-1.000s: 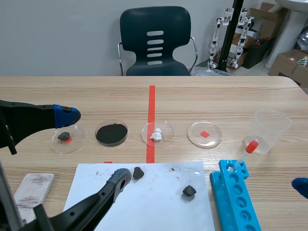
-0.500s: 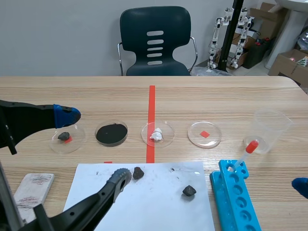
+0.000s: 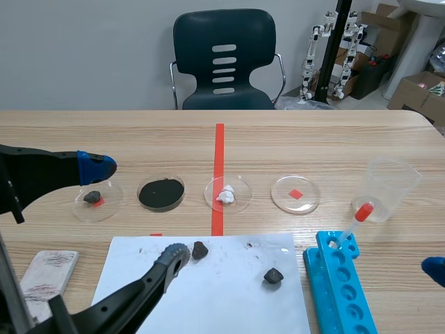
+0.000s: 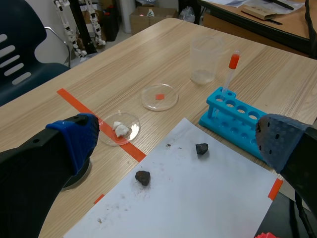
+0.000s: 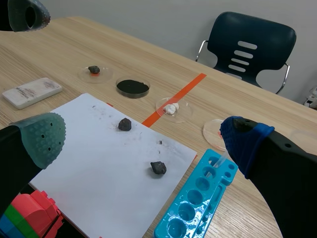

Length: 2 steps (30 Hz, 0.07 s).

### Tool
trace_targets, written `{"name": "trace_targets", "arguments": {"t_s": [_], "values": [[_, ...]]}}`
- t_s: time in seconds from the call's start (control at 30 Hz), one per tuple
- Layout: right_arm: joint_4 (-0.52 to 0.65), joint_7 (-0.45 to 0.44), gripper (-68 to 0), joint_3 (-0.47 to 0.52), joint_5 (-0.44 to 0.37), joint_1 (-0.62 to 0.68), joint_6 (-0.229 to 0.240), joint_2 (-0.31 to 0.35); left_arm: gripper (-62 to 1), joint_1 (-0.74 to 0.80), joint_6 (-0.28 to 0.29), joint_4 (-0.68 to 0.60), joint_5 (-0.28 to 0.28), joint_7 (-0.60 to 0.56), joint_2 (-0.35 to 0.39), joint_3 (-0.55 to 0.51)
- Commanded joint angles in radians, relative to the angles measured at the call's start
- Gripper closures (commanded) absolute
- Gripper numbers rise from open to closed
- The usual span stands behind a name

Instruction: Return to the home posture

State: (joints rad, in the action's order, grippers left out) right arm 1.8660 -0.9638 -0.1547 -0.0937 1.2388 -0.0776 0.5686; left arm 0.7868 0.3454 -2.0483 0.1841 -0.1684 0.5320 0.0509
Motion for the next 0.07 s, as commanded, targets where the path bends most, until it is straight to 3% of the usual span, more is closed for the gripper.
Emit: {"name": "trace_targets", "arguments": {"t_s": [0.0,0.03], "values": [[0.02,-0.018,-67.9,0.003,-0.003,-0.004,0.0,0.005,-62.3,0.002,0.002,-0.006,0.008,-0.018,-0.011,0.0],[0.02,-0.018,-67.9,0.003,-0.003,-0.004,0.0,0.005,-62.3,0.002,0.002,-0.006,0.008,-0.018,-0.011,0.0]]}}
